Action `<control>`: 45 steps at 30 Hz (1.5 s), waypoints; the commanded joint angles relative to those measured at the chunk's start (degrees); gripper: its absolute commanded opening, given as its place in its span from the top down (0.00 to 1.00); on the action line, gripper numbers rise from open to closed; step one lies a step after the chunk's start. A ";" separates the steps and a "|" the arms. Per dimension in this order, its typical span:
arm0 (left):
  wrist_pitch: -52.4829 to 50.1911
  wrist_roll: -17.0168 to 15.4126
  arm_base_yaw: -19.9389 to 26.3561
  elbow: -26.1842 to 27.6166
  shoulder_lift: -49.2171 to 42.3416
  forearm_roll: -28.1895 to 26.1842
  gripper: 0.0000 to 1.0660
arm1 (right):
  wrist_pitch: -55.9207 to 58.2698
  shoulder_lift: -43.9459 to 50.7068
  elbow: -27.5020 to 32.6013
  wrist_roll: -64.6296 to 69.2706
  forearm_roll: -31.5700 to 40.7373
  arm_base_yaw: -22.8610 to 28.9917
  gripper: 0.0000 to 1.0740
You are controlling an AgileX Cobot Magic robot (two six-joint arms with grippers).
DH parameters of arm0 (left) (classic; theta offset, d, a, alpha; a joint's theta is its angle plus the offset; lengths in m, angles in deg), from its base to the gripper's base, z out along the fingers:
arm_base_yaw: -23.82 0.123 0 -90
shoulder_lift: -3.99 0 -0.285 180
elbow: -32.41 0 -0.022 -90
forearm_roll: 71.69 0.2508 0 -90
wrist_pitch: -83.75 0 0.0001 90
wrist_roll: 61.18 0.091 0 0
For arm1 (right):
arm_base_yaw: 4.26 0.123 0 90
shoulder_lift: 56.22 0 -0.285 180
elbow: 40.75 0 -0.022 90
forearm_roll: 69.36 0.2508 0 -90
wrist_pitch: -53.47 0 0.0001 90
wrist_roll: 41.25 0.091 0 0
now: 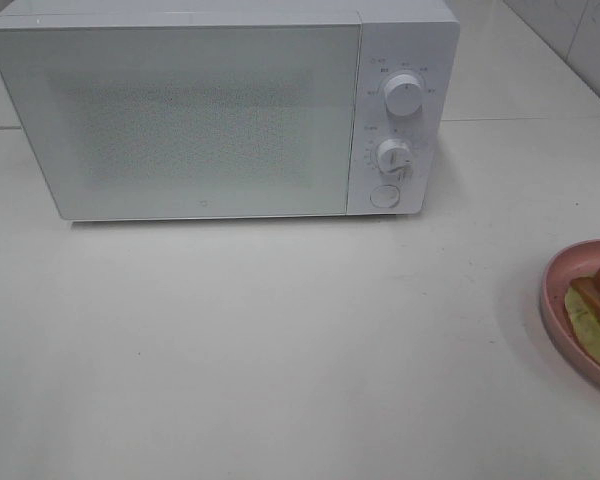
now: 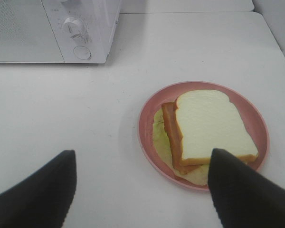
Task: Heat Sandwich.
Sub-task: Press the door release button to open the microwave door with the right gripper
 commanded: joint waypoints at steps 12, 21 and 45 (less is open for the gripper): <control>-0.74 -0.11 0.17 -0.11 -1.43 -0.23 0.08 | -0.86 1.49 0.17 0.06 -0.11 -0.29 0.31; -0.74 -0.11 0.17 -0.11 -1.43 -0.23 0.08 | -5.27 -1.83 -1.38 0.17 -0.40 -0.29 0.26; -0.74 -0.11 0.17 -0.11 -1.43 -0.23 0.08 | -29.11 -29.91 -0.69 0.06 -1.66 -0.29 0.29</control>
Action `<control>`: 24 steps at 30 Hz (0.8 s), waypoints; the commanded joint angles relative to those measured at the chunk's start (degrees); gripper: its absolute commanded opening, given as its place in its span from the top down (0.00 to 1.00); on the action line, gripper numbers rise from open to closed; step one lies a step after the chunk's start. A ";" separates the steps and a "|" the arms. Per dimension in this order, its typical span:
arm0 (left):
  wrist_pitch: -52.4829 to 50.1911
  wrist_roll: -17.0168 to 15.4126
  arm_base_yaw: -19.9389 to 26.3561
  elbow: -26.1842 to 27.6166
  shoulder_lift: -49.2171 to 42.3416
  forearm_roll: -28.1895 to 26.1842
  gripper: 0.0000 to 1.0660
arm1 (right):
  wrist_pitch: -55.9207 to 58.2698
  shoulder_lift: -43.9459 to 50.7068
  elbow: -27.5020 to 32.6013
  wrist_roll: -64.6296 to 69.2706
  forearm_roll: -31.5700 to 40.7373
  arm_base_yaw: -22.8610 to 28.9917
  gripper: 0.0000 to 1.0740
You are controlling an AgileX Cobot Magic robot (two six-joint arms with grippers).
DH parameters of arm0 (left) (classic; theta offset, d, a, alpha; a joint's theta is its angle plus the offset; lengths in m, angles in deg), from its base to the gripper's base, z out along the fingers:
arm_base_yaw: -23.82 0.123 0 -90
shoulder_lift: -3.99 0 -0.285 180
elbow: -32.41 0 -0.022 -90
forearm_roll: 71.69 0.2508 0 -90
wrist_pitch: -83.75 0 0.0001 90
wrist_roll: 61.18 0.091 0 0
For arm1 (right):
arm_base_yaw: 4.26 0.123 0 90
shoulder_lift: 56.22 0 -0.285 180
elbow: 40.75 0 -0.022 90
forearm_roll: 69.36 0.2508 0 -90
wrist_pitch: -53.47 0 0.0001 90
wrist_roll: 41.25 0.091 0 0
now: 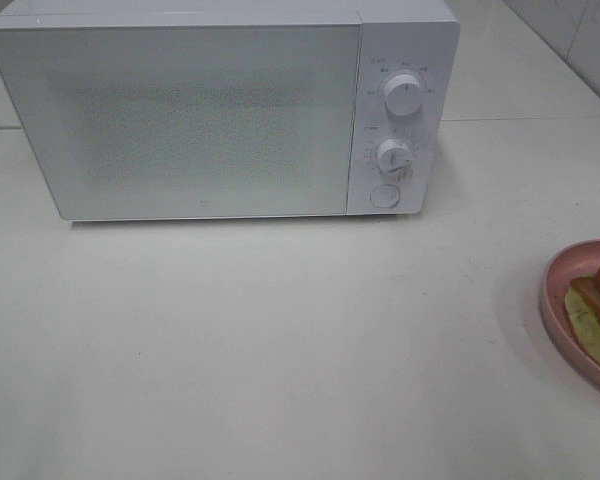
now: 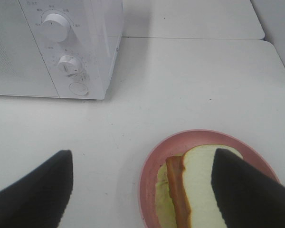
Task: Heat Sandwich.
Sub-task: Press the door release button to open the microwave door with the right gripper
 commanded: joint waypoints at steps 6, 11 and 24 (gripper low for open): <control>-0.74 -0.11 0.17 -0.11 -1.43 -0.23 0.08 | -9.22 -9.28 0.23 -0.11 -0.23 -0.29 0.29; -0.74 -0.11 0.17 -0.11 -1.43 -0.23 0.08 | -14.50 -15.99 0.34 -0.11 -0.23 -0.29 0.29; -0.74 -0.11 0.17 -0.11 -1.43 -0.23 0.08 | -28.02 -28.65 0.34 -0.11 -0.23 -0.29 0.29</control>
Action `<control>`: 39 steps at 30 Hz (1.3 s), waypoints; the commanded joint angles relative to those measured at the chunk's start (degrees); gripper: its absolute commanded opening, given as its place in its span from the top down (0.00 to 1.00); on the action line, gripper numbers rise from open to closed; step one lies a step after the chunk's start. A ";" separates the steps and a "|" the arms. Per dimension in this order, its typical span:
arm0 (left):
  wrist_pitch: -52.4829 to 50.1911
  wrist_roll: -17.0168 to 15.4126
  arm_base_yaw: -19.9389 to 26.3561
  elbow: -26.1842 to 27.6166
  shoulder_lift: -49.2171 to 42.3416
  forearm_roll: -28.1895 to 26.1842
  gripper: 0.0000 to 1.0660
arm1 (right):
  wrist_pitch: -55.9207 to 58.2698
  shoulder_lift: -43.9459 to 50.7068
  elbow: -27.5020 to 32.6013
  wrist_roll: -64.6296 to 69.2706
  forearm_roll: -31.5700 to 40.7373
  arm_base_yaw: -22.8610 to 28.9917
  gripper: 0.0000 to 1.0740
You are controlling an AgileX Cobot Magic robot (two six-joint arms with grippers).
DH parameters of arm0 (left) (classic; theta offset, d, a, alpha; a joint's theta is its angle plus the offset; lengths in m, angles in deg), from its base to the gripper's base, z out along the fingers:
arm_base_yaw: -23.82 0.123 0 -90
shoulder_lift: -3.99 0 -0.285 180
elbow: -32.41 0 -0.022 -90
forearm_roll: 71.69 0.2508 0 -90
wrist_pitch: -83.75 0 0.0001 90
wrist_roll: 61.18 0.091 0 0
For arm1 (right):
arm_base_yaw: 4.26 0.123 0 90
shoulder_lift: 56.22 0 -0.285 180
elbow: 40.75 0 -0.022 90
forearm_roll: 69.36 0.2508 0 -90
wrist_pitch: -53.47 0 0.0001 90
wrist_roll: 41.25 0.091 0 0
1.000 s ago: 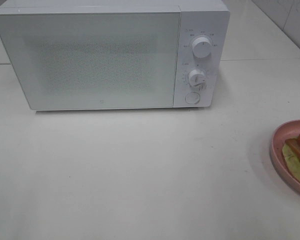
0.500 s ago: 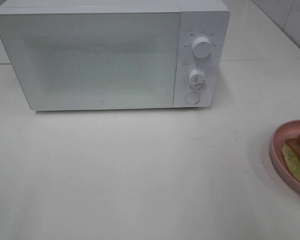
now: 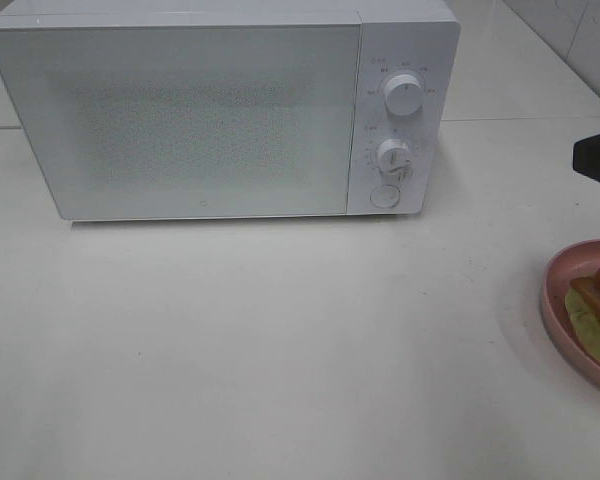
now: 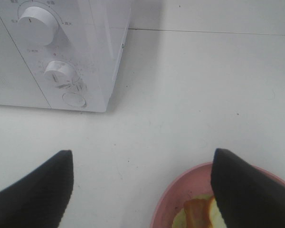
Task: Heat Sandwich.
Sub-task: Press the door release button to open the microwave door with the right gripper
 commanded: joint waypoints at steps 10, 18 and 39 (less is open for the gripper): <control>-0.74 -0.11 0.17 -0.11 -1.43 -0.23 0.08 | -19.25 -13.29 0.06 -0.11 -0.23 -0.29 0.29; -0.74 -0.11 0.17 -0.11 -1.43 -0.23 0.08 | -33.35 -22.29 0.06 1.03 -0.23 -0.29 0.29; -0.74 -0.11 0.17 -0.11 -1.43 -0.23 0.08 | -59.30 -37.41 5.79 -16.96 27.22 13.01 0.29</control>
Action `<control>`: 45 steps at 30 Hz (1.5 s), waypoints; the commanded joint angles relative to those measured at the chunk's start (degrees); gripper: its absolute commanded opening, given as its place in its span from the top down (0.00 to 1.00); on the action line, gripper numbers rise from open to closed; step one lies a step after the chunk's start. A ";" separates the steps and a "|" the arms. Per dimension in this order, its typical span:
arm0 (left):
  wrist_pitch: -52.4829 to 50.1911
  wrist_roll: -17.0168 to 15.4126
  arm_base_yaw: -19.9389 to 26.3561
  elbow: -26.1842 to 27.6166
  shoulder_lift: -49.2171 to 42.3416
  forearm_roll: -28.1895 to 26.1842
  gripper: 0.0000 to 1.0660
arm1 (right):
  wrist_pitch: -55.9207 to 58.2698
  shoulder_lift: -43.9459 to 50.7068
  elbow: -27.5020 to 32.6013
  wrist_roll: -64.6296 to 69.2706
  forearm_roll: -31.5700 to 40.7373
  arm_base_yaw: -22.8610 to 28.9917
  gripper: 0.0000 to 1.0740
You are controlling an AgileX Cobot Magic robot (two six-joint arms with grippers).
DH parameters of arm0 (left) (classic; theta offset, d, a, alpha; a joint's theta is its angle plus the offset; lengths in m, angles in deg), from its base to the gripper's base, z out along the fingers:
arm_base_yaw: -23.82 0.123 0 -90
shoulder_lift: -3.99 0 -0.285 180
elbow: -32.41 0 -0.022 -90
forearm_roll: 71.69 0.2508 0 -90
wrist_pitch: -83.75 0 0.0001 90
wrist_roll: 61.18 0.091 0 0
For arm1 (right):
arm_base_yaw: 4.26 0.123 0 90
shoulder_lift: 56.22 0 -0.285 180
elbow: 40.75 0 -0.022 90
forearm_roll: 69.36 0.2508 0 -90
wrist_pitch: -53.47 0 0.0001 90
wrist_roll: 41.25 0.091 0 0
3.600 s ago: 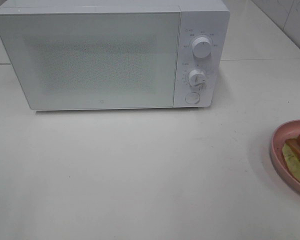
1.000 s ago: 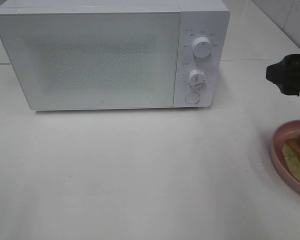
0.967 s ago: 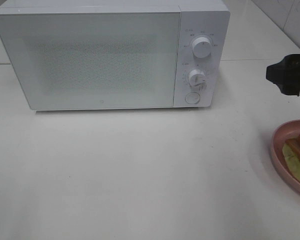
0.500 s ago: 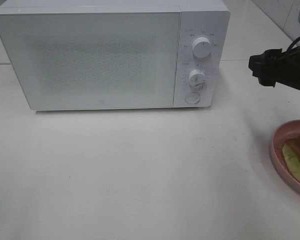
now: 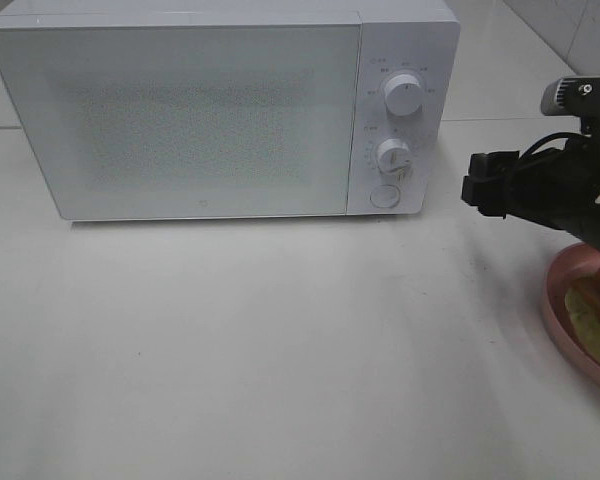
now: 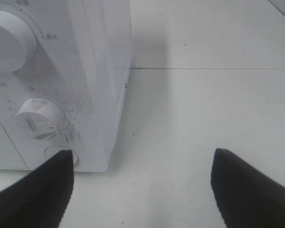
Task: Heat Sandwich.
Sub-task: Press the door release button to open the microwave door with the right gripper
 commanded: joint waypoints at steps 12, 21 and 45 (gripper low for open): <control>-0.74 -0.11 0.17 -0.11 -1.43 -0.23 0.08 | -14.67 -7.22 0.06 -2.12 13.24 14.55 0.29; -0.74 -0.11 0.17 -0.11 -1.43 -0.23 0.08 | -18.05 -9.68 -0.17 -3.27 19.60 20.40 0.29; -0.74 -0.06 0.17 -0.11 -1.38 -0.23 0.08 | -18.74 -9.68 -0.63 -6.02 21.37 22.98 0.29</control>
